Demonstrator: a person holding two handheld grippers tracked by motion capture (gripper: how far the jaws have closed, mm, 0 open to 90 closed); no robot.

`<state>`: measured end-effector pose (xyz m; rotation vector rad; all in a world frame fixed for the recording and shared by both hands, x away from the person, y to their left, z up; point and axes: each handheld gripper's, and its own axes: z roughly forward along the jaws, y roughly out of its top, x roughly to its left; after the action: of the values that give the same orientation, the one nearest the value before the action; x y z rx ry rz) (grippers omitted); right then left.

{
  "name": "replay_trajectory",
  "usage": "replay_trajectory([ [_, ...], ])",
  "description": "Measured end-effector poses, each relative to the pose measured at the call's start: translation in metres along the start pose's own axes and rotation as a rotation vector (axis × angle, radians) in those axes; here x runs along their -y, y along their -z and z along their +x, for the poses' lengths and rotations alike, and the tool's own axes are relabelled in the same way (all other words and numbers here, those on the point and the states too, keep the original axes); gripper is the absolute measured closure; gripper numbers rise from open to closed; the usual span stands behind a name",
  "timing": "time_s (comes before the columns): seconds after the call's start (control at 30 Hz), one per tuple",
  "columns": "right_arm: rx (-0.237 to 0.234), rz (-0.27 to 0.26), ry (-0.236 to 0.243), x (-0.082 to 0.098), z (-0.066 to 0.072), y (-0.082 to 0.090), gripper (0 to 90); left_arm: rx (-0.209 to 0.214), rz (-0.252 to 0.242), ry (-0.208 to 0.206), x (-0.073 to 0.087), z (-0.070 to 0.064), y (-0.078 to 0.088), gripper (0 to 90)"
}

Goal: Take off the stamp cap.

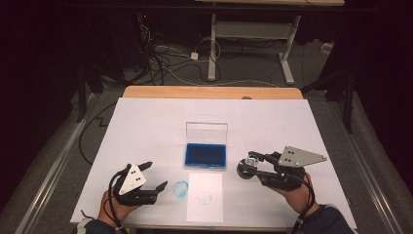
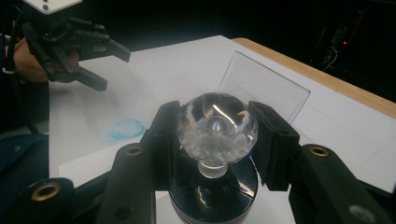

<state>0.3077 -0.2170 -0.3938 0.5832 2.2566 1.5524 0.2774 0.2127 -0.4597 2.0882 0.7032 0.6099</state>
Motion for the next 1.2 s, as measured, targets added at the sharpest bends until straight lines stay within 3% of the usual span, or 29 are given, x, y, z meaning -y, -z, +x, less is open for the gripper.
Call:
replay_trajectory([
  [0.73,-0.063,-0.025,0.014,-0.023,0.011,-0.028,56.5,0.057,-0.023,-0.027,-0.027,-0.004,-0.017,19.1],
  [1.2,-0.071,-0.031,0.032,-0.028,0.012,-0.043,56.5,0.075,-0.036,-0.048,-0.04,-0.005,-0.028,19.1],
])
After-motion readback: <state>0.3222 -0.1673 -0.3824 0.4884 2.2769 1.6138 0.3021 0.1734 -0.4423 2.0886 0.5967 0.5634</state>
